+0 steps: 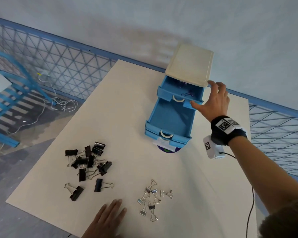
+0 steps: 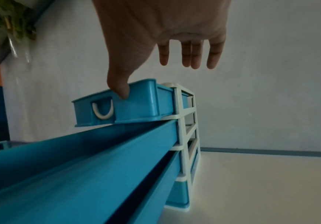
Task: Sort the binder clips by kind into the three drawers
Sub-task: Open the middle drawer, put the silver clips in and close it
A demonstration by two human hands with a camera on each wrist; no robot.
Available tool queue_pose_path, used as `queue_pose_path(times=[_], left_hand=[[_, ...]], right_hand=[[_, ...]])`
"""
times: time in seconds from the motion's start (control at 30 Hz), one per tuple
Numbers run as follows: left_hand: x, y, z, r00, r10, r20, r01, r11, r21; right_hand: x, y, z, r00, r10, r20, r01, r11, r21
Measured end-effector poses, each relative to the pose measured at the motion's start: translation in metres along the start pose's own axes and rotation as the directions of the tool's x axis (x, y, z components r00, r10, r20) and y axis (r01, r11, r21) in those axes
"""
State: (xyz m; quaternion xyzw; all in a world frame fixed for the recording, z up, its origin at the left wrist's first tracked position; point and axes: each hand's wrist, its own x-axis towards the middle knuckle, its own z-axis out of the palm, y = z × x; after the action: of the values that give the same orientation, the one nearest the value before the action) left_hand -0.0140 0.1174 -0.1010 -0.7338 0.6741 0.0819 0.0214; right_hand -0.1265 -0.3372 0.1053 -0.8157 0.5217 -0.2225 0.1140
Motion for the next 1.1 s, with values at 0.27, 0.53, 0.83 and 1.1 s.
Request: queue_pose_path(times=[0.27,0.53,0.83,1.1], left_hand=[[0.0,0.001,0.008,0.998,-0.046,-0.052,0.053,0.988,0.143],[-0.001,0.001,0.002,0.997,0.041,0.061,-0.044,0.998,0.045],[-0.001,0.001,-0.003,0.994,0.106,0.037,-0.106,0.994,-0.016],[0.032,0.019,-0.034,0.998,-0.011,0.056,0.019,0.99,-0.139]], right_hand=[[0.048,0.006,0.007,0.997,0.074,-0.036,-0.078,0.988,-0.135],[0.045,0.004,0.017,0.98,0.191,-0.063,-0.197,0.974,-0.113],[-0.054,0.025,0.006,0.965,0.192,-0.181,-0.116,0.925,0.363],[-0.25,0.035,0.05,0.942,0.002,0.335,-0.1,0.955,0.278]])
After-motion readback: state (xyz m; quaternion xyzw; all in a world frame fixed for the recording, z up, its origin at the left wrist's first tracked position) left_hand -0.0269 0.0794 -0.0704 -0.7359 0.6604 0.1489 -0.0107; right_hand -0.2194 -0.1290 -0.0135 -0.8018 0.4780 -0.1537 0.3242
